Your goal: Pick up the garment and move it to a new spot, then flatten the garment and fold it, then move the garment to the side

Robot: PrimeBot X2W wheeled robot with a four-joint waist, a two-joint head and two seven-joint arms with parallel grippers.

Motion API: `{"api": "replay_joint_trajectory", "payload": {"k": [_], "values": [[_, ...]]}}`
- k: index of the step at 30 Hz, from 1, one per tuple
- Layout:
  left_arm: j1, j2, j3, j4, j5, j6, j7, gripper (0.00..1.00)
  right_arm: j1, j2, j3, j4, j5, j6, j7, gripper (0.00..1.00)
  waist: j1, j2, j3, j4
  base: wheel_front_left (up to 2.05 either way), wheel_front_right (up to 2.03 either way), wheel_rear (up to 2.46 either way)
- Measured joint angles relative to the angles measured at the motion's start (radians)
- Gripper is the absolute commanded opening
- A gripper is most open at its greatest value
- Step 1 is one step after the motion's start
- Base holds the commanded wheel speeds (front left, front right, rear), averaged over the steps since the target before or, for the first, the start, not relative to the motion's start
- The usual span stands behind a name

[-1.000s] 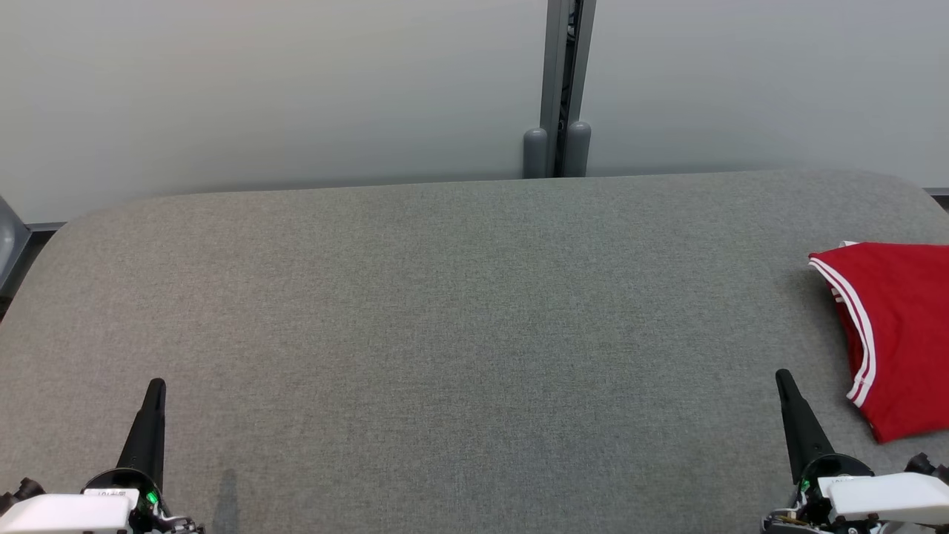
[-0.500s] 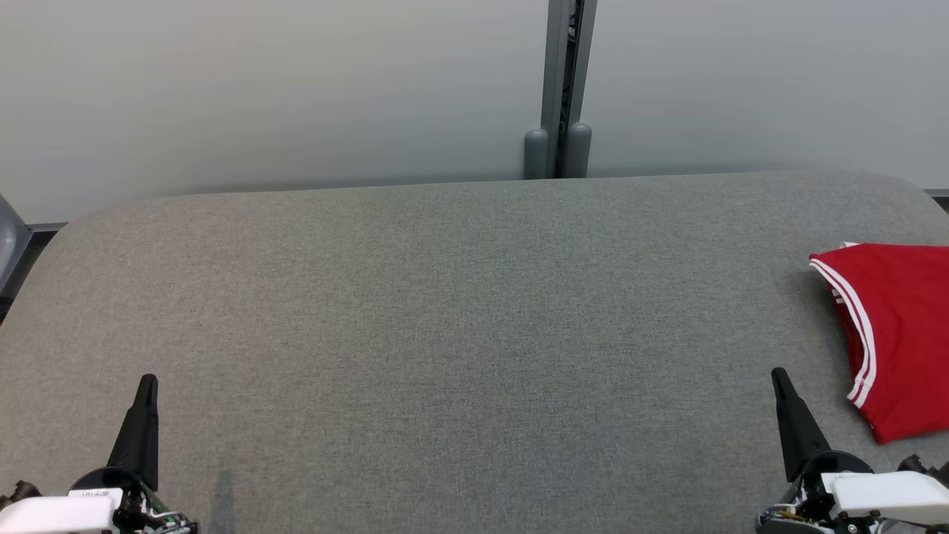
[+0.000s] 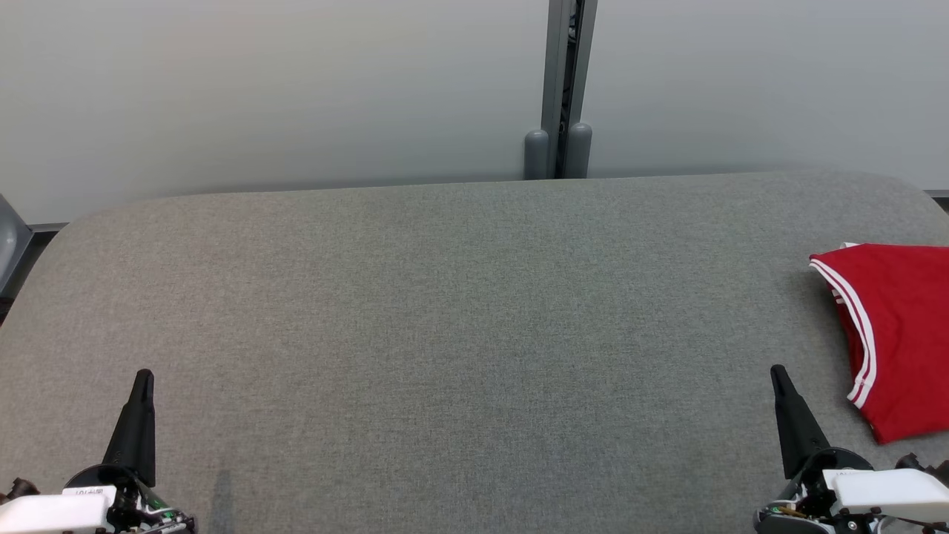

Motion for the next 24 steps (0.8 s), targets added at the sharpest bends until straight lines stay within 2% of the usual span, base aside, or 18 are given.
{"api": "replay_joint_trajectory", "payload": {"k": [24], "values": [[0.000, -0.004, 0.005, 0.000, 0.002, 0.000, 0.004, 0.00, 0.000, 0.002, -0.002, 0.000, 0.000, 0.000, 0.002, 0.00, 0.0000, 0.0000, 0.000, 0.000, 0.00, 0.00, 0.00]]}}
